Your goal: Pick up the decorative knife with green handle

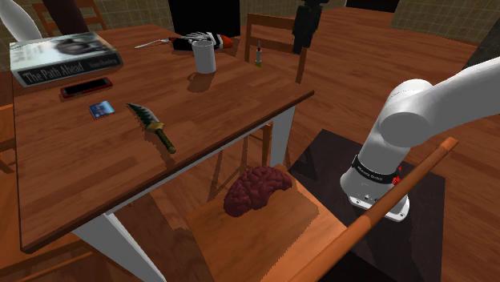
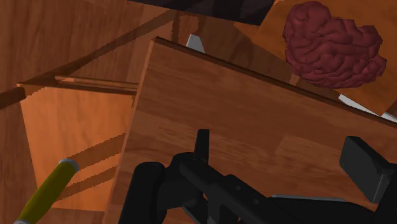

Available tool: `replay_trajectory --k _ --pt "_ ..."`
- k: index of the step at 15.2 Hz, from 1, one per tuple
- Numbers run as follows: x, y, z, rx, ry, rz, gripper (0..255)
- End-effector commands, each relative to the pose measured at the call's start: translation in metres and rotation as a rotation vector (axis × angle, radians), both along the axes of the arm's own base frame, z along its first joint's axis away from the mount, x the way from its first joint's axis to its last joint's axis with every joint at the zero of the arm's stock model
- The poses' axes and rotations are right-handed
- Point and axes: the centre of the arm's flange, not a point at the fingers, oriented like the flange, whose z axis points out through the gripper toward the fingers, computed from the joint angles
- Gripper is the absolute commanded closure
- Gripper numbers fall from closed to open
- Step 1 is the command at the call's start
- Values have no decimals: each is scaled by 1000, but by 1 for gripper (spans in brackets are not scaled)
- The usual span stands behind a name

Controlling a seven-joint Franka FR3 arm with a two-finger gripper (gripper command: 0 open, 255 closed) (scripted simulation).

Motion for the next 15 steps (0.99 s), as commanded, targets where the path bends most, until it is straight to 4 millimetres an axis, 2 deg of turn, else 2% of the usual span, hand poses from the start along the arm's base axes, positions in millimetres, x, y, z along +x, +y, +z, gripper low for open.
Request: replay_trajectory --k 1,15 --pt "0 0 0 0 0 0 0" --pt "89 151 -45 41 16 -21 0"
